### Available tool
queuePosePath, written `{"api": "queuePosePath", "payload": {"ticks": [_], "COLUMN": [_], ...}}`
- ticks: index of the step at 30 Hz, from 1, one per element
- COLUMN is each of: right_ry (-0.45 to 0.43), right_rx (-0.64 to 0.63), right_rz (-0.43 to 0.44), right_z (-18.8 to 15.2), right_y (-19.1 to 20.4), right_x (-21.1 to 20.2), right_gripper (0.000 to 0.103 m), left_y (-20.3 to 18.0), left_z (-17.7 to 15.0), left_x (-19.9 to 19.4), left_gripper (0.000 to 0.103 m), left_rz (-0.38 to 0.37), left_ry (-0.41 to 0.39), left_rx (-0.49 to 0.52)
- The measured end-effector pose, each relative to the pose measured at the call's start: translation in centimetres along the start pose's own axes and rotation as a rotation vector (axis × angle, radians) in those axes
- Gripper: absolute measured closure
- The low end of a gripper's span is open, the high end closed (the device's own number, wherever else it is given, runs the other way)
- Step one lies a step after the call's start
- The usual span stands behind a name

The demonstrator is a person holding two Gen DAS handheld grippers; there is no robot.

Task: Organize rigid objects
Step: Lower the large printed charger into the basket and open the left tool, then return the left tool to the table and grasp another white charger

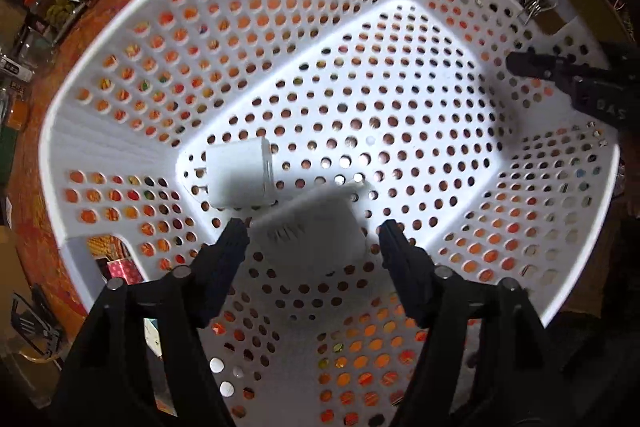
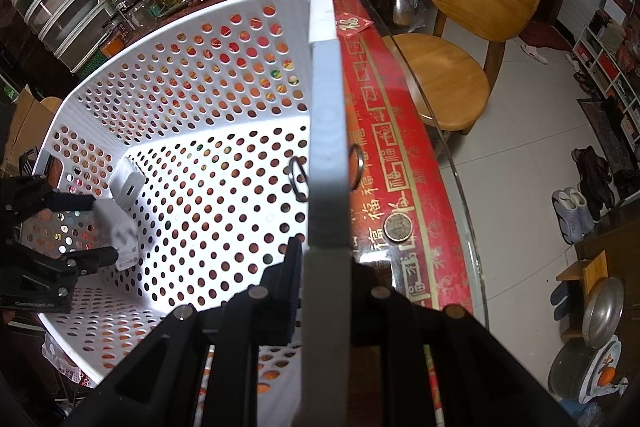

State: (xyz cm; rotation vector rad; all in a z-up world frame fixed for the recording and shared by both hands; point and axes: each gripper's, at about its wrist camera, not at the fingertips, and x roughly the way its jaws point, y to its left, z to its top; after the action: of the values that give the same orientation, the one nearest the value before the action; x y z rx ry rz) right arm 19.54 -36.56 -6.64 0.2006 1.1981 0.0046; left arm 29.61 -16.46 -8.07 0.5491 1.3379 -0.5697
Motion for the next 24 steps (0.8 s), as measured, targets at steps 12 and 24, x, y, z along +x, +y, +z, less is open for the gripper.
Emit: {"api": "queuePosePath", "payload": {"ticks": [12,24], "right_ry": [0.001,-0.001], "right_rx": [-0.001,0.001], "right_rz": [-0.004,-0.002], "right_z": [0.0,0.0], "right_y": [0.1,0.3], "right_x": [0.1,0.0], "right_gripper": [0.087,0.087], "left_y": [3.9,17.4], "left_z": [-4.8,-14.6], "left_x": [-12.8,-12.0], "left_gripper": [0.001,0.001], "left_rz": [0.154,0.283], "left_ry": [-0.358,-0.340], "left_rx": [-0.112,-0.432]}}
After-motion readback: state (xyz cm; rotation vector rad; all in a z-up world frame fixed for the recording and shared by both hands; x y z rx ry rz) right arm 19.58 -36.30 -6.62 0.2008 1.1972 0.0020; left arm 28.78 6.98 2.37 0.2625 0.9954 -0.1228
